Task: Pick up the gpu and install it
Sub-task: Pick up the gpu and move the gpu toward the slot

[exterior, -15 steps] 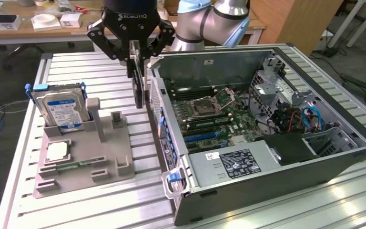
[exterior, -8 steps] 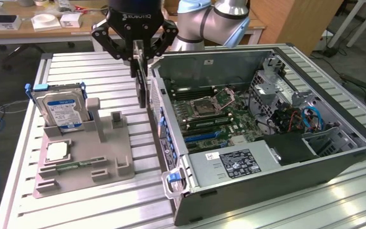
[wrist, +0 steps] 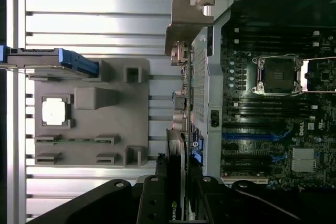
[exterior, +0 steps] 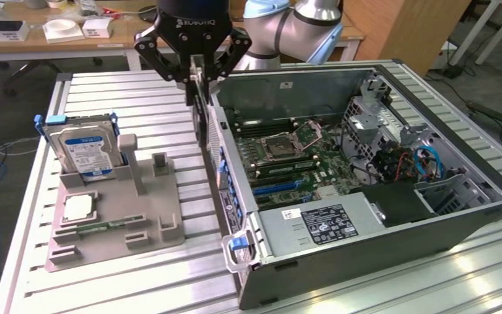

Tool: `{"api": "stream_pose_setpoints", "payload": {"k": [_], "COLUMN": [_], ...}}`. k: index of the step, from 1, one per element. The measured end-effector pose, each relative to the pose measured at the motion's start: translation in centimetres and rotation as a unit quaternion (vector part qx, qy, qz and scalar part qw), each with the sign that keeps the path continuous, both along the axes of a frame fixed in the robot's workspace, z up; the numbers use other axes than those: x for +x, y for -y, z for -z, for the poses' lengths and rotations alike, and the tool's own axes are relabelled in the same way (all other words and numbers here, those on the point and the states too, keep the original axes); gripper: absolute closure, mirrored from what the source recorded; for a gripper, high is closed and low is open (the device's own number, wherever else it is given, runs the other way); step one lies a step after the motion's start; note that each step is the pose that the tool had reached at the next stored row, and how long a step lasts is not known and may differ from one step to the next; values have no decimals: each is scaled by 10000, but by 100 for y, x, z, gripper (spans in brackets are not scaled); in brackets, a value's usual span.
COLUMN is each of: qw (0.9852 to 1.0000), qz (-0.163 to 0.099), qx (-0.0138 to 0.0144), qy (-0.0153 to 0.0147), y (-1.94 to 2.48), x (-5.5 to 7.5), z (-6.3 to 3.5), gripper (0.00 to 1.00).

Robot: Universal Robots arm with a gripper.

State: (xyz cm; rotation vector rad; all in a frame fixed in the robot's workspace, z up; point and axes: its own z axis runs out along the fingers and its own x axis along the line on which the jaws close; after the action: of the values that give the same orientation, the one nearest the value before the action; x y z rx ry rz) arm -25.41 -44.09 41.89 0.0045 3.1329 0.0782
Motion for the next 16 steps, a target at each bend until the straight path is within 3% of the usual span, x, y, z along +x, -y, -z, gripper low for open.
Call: {"api": "stream_pose_setpoints", "payload": {"k": [16], "qw": [10000], "qz": [0], "qx": [0], "qy": [0], "y": [0], "x": [179], "z": [0], "gripper": [74]}}
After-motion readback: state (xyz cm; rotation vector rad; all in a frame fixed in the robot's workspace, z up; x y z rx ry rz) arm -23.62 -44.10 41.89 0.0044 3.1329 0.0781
